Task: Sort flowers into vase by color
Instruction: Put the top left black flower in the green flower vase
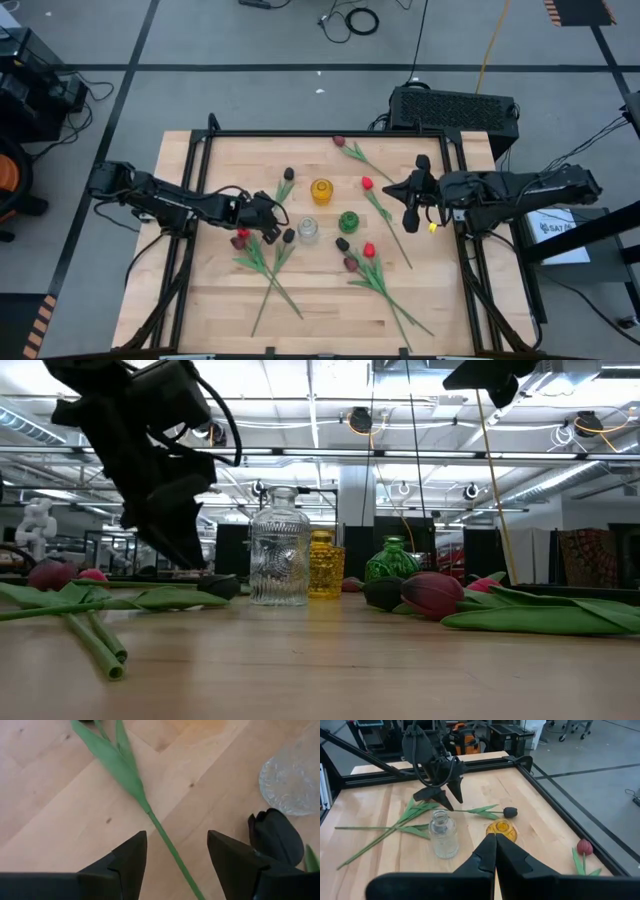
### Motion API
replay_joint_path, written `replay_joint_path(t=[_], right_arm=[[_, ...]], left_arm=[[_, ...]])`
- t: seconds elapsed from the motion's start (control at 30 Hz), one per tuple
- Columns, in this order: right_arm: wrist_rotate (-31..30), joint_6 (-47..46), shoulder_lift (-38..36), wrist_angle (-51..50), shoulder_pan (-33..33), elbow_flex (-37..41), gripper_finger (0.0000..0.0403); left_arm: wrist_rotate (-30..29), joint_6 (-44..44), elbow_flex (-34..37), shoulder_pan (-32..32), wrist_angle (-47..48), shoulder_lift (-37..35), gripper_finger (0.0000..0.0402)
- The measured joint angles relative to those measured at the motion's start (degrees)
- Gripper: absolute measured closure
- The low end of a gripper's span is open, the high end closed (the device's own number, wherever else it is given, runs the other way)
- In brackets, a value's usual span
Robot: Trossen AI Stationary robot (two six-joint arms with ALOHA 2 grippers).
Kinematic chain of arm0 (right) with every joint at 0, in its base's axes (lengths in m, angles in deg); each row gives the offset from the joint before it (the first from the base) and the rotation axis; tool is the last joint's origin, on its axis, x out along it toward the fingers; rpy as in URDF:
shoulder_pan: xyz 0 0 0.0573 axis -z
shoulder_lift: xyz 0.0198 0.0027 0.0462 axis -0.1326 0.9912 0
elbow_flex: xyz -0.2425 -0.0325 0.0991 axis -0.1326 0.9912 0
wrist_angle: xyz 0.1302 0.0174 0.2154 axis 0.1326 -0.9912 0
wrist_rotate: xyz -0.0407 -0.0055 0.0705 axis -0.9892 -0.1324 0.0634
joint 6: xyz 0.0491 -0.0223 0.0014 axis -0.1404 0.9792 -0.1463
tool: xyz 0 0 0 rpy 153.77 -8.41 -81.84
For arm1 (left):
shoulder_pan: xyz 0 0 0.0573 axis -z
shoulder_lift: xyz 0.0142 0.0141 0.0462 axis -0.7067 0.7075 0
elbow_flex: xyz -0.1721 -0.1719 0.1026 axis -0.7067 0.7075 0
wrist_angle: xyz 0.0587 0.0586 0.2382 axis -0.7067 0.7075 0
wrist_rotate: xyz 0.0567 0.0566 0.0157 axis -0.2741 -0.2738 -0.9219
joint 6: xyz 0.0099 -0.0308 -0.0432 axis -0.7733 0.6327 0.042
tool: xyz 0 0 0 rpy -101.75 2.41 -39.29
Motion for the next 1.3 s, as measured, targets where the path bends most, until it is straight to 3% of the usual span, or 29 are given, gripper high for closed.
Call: replay_joint_path(t=[0.13, 0.57, 0.9, 1.03, 1.3], right_arm=[[0.0, -0.02, 0.56, 0.05, 0.0, -0.01, 0.0403], [0.0, -0.02, 0.82, 0.05, 0.0, -0.01, 0.0403], [0.01, -0.16, 0.82, 0.65, -0.02, -0.01, 0.0403], [0.0, -1.33, 0.82, 0.54, -0.02, -0.01, 0.0403], [0.0, -1.55, 0.82, 0.53, -0.02, -0.01, 0.0403]], left_arm=[[0.0, 0.09, 3.18, 0.02, -6.71, 0.0, 0.0187], [-1.74, -0.86, 6.3, 0.02, -8.51, 0.12, 0.0187], [-2.53, -1.97, 6.06, -0.07, -13.8, 7.8, 0.0192], [-2.55, -1.74, 6.08, -0.05, -14.58, 8.51, 0.0228], [-2.82, -2.79, 5.68, -0.78, -10.84, 5.1, 0.0352]])
